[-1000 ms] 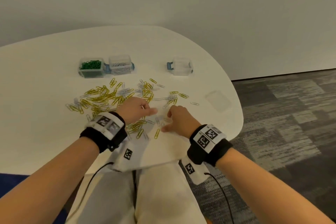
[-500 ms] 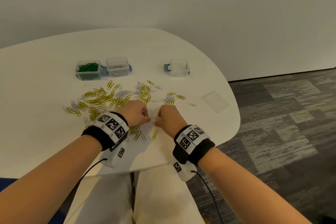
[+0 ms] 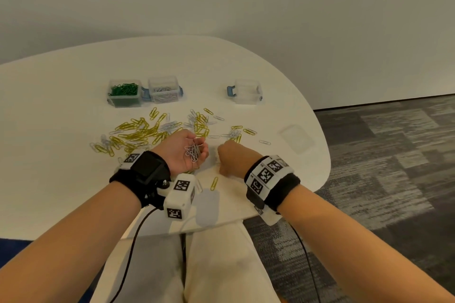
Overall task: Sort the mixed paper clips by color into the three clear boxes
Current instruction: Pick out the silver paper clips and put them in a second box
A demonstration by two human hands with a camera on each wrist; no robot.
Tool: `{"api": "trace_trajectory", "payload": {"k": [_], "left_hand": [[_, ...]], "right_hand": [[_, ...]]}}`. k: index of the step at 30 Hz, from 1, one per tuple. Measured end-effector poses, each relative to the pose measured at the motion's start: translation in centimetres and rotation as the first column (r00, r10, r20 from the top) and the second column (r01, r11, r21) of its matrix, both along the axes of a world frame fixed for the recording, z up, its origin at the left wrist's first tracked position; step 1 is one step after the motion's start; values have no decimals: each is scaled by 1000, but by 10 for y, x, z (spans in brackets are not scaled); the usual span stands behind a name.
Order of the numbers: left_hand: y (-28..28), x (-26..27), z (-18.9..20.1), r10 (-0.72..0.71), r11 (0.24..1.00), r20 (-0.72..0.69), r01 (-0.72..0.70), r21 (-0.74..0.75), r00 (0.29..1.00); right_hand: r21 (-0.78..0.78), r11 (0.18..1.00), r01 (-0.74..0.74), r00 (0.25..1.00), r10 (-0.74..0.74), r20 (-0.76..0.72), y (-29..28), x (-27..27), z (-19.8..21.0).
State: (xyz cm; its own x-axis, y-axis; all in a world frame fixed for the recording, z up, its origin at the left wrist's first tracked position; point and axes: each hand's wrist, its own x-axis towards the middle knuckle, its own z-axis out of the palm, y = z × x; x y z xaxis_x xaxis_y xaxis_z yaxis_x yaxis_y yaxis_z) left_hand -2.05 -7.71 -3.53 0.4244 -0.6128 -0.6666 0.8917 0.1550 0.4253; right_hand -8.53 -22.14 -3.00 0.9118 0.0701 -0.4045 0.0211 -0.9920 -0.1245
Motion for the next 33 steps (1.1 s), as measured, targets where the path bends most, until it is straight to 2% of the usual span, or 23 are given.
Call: {"api": "trace_trajectory", "payload": {"k": [4,10,12,15,19,21,23,25,27,30,31,33], "left_hand": [[-3,0,4,55,998,-22,-55,-27,998],[-1,6,0,61,998,-44,-62,-21,997],[-1,7,1,61,998,-38,-61,-20,997],[-3,6,6,65,997,-20,-65,-37,998],[2,4,8,29,1000,16,-29,-6,999],[4,2,9,8,1000,22,-8,3,1000],[2,0,9,-2,1000,8,2,3,1000],[-3,-2,8,-22,1000,-13,22,-1,1000],[-11,-1,11,-32,999,-35,31,-39,999],[-23,11,15,53,993,-153,-69,-99,987],[-24,21,15,81,988,-215,-107,-113,973],[-20,43,17,88,984,-281,-127,-124,956]], "right_hand": [[27,999,-26,999,25,44,-1,3,-1],[215,976,20,994,-42,100,-16,3,-3],[235,971,39,994,-61,86,-17,4,-4],[206,978,39,995,-57,82,-13,4,-5],[85,996,-1,996,-7,89,-11,1,-10],[99,995,9,997,-17,76,-14,1,-6],[210,976,57,994,-75,78,-21,5,4],[408,906,114,980,-170,104,-23,11,17],[526,847,78,970,-187,157,-18,19,32],[567,823,32,954,-195,228,-18,34,47],[589,806,58,935,-250,250,-25,39,49],[531,837,131,893,-332,304,-48,45,45]]}}
